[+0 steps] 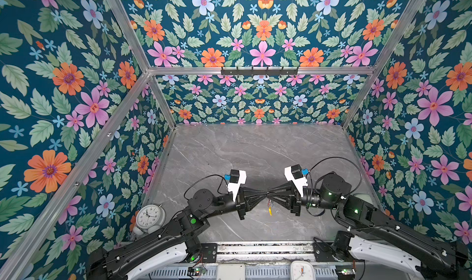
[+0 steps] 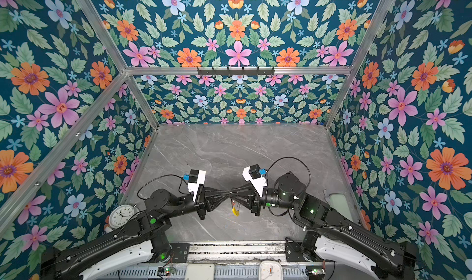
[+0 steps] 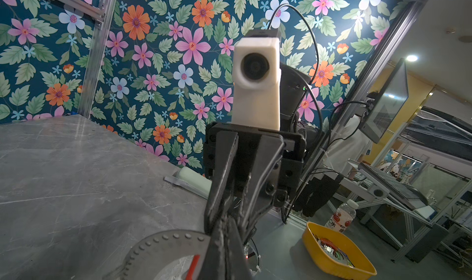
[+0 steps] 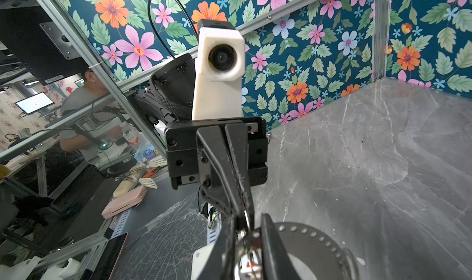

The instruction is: Remove the keys from the keyring

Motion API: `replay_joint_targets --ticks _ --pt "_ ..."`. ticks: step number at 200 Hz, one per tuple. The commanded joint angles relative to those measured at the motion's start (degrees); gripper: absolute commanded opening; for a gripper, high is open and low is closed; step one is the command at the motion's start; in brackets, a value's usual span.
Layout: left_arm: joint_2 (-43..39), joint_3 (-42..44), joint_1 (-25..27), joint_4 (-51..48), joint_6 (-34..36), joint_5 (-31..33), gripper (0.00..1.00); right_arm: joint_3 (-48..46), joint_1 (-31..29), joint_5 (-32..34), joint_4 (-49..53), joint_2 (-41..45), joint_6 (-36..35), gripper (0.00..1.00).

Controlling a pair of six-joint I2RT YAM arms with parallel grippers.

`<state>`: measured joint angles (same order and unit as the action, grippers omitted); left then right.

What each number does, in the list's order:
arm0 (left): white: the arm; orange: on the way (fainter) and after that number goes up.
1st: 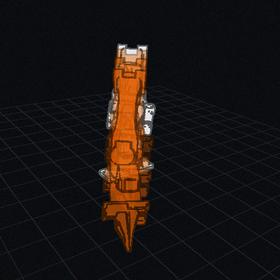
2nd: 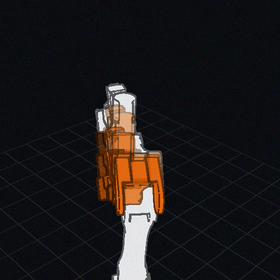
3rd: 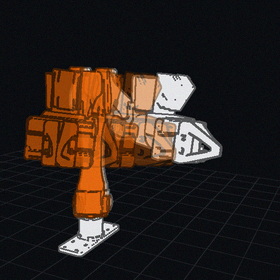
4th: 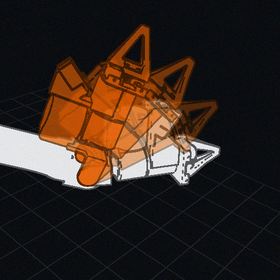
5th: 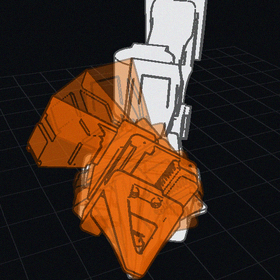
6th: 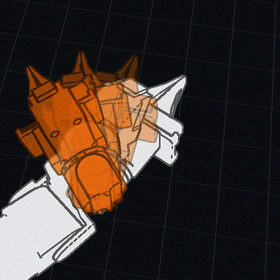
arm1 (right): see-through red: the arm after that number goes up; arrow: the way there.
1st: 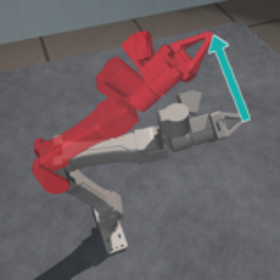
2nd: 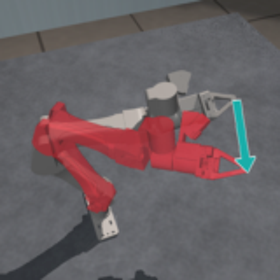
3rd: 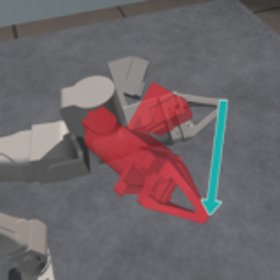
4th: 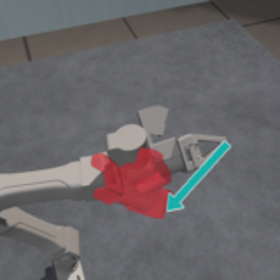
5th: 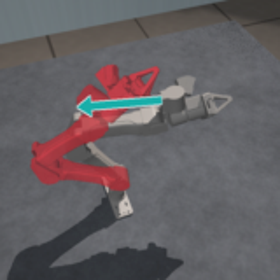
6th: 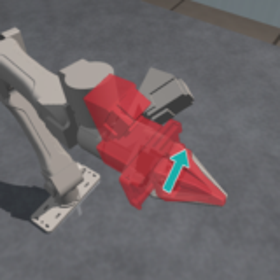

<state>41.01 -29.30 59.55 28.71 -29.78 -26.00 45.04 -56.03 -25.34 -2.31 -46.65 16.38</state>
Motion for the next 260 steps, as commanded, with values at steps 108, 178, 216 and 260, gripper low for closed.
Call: replay_joint_targets --ticks 108,178,216,260 --pt "0.03 -1.59 -0.08 0.03 -0.01 -1.17 0.07 1.26 -0.01 -0.99 3.97 0.81 -0.11 0.00" --pt "0.63 -9.36 -0.12 -19.36 3.09 -3.56 0.33 12.16 2.57 -4.00 27.83 -1.92 -9.17 0.00" --pt "2.89 -13.36 -0.06 -26.07 5.66 -5.05 0.35 16.04 3.75 -6.23 33.79 -4.26 -11.77 0.00" --pt "5.19 -14.75 -0.02 -27.56 7.19 -6.09 0.34 18.74 3.85 -7.62 36.45 -6.56 -12.98 0.00"
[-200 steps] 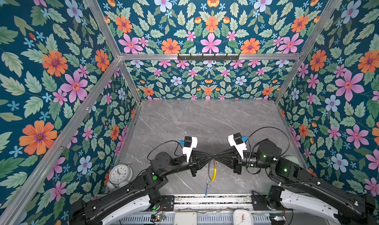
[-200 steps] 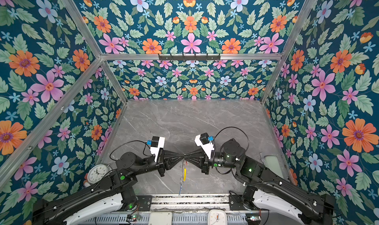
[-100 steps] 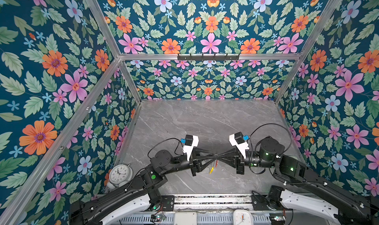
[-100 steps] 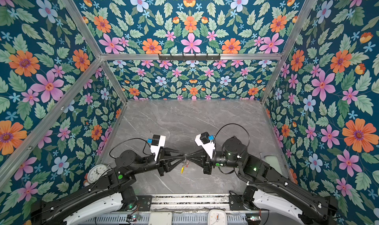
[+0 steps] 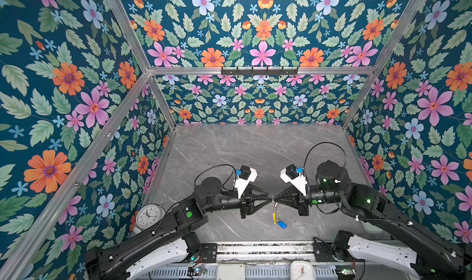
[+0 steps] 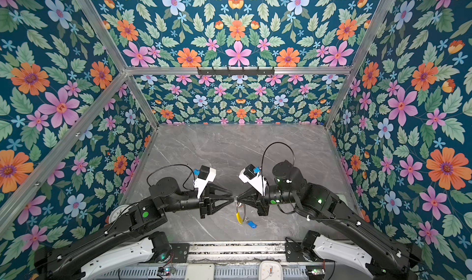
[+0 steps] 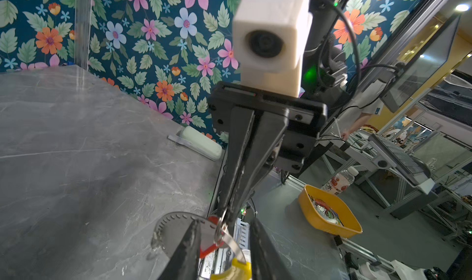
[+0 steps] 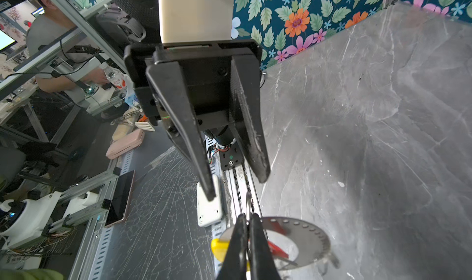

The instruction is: Remove the keys from the keyring

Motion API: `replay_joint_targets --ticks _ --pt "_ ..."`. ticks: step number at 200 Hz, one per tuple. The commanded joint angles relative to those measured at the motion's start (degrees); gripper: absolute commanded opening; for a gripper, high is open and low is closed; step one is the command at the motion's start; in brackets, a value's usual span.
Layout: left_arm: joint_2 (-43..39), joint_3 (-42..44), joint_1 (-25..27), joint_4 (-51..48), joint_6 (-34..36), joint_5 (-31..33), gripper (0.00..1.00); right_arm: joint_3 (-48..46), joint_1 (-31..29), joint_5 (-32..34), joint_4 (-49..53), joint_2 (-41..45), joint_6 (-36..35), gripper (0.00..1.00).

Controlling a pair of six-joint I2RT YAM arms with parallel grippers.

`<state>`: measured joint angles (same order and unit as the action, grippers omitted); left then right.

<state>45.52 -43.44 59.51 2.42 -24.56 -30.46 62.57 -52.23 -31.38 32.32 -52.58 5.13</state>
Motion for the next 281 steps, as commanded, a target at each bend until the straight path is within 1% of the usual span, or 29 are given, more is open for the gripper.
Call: replay_joint_targets --ticks 1,33,57,79,92,117,135,150,164,174,175,187,195,202,221,262,281 --pt "0.70 -0.60 0.01 -1.27 1.97 -1.67 0.34 1.23 0.03 -1.59 1.85 -0.66 -1.76 0.00" --pt "1.20 -0.85 0.00 -1.23 2.32 -2.11 0.27 2.72 0.11 -1.85 2.96 -1.62 -2.33 0.00" --pt "1.75 -1.34 0.03 -1.53 2.47 -2.86 0.26 3.21 0.27 -2.02 3.63 -2.26 -2.66 0.00" --pt "2.01 -1.65 0.01 -1.62 2.58 -3.07 0.22 3.69 0.38 -2.11 4.32 -2.93 -2.98 0.00" --pt "2.27 -1.88 0.00 -1.62 2.69 -3.42 0.18 3.88 0.48 -2.02 4.60 -3.30 -3.06 0.00" --pt "2.70 -1.91 0.04 -1.38 2.76 -3.90 0.06 4.17 0.64 -1.50 4.69 -3.36 -3.02 0.00" --pt "2.82 -1.52 0.04 -0.25 2.50 -4.00 0.00 4.39 0.64 -1.32 3.95 -3.55 -2.67 0.00" --pt "2.83 -0.97 0.06 0.92 2.24 -3.80 0.00 4.49 0.68 -1.51 2.89 -3.75 -2.18 0.00" --pt "2.44 -0.04 0.08 2.56 1.84 -2.09 0.00 4.19 0.66 -0.80 1.16 -3.64 -1.41 0.00" --pt "1.47 1.14 0.02 4.51 1.49 -0.48 0.00 3.37 0.65 -0.18 -1.09 -3.02 -0.55 0.13" --pt "1.35 1.24 0.01 4.74 1.51 -0.35 0.00 3.27 0.68 -0.18 -1.59 -2.91 -0.42 0.13" --pt "-0.13 2.61 0.02 7.20 1.22 1.53 0.00 1.64 0.64 0.90 -5.23 -1.37 0.80 0.27" --pt "-1.19 3.57 0.04 8.80 1.16 2.75 0.00 0.25 0.65 1.84 -7.79 -0.31 1.52 0.35" --pt "-1.92 4.36 0.04 10.35 0.89 3.61 0.00 -0.91 0.64 2.63 -10.20 0.60 2.01 0.39" --pt "-3.34 6.24 0.00 14.06 0.48 5.59 0.00 -5.38 0.53 4.91 -16.92 3.58 3.68 0.42" --pt "-5.24 10.24 0.02 22.23 -0.30 8.92 0.00 -14.91 -1.25 10.27 -30.21 8.66 6.62 0.43" --pt "-5.26 11.30 0.04 25.69 -0.62 9.35 0.00 -17.78 -2.07 10.91 -34.13 9.23 7.48 0.44"
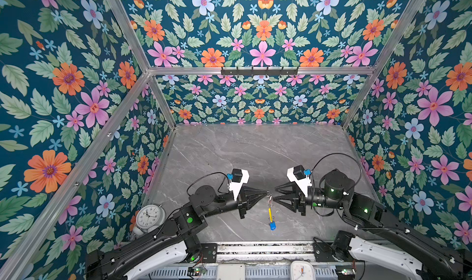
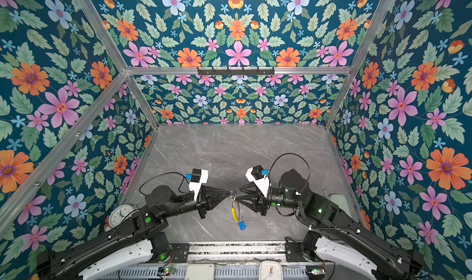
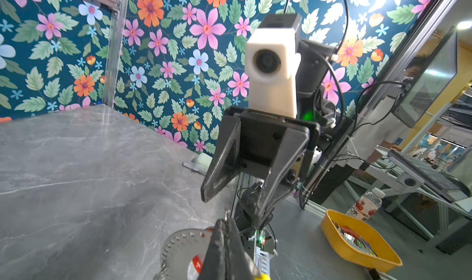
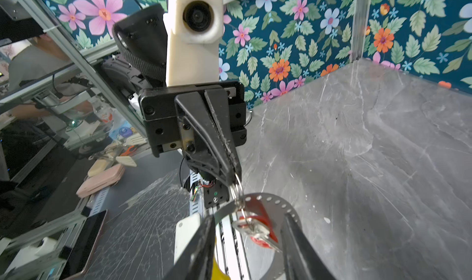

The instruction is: Remove the keys from the keyring

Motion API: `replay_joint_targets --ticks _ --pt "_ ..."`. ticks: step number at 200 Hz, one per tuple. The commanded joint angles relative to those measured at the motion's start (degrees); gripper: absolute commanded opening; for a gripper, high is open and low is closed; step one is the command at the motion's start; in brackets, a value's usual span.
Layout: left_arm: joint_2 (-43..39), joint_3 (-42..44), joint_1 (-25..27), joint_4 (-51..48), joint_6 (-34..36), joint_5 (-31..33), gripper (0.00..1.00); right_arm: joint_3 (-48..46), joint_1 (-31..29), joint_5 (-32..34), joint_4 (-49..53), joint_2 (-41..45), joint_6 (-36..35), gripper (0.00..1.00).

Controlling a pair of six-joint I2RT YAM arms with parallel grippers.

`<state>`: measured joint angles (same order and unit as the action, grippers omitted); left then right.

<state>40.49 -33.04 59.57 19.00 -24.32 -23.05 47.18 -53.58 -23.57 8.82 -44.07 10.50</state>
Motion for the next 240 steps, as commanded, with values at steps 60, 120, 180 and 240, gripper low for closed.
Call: replay_joint_targets --ticks 60,120,180,240 --pt "0.67 2.48 -0.03 14.82 -1.88 4.11 0.00 -5.79 -2.47 3.89 -15.79 -0.88 2.59 0.46" --pt "1.40 2.71 -0.04 15.17 -2.66 4.06 0.00 -5.51 -2.93 4.59 -16.28 -2.97 2.33 0.43" --pt "0.30 2.90 -0.06 14.00 -2.62 2.83 0.00 -6.01 -3.69 6.91 -12.29 4.74 1.62 0.46" --pt "0.29 3.20 -0.02 15.06 -3.10 3.88 0.00 -7.45 -3.79 10.82 -11.45 4.90 2.72 0.45"
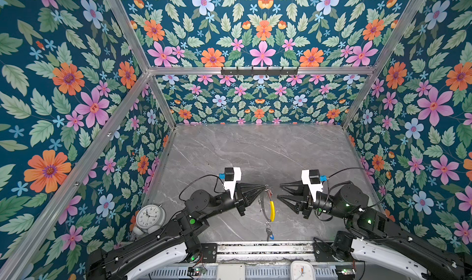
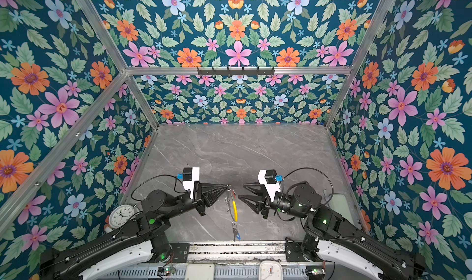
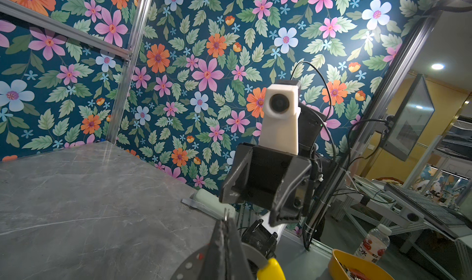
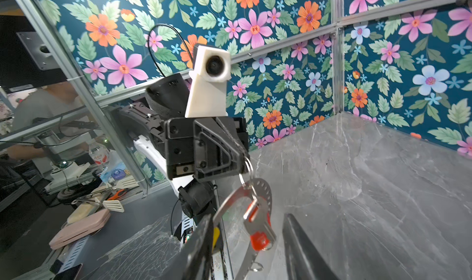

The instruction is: Remove the keys from the keyring

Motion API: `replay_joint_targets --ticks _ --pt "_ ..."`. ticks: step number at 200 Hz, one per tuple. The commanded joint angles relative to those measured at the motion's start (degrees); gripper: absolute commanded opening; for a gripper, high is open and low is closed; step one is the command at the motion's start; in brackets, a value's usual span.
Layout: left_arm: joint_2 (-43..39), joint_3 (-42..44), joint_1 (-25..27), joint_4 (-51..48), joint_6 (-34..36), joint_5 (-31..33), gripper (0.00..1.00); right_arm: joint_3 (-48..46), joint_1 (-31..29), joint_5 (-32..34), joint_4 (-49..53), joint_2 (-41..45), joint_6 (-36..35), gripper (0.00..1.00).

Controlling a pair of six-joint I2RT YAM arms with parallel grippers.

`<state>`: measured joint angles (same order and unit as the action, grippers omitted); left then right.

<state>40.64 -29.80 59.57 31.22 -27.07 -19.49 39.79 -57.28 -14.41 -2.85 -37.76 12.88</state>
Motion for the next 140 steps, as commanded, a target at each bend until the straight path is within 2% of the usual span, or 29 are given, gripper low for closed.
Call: replay_joint_targets --ticks 1,53,100,140 --pt "0.18 -0.01 -0.05 2.86 -0.35 0.32 0.00 -0.06 -0.06 1.58 0.17 -1.52 0.36 0.45" --pt "0.83 0.00 0.00 3.05 -0.62 0.39 0.00 0.49 -1.13 -0.43 -2.49 -5.17 0.38 0.48" --pt "1.28 0.01 -0.07 3.41 -0.82 0.26 0.00 1.73 -2.22 0.75 -3.04 -8.33 -0.23 0.48" --pt "1.11 0.03 0.00 3.13 -0.88 0.31 0.00 2.57 -2.24 1.58 -1.66 -8.66 -0.84 0.33"
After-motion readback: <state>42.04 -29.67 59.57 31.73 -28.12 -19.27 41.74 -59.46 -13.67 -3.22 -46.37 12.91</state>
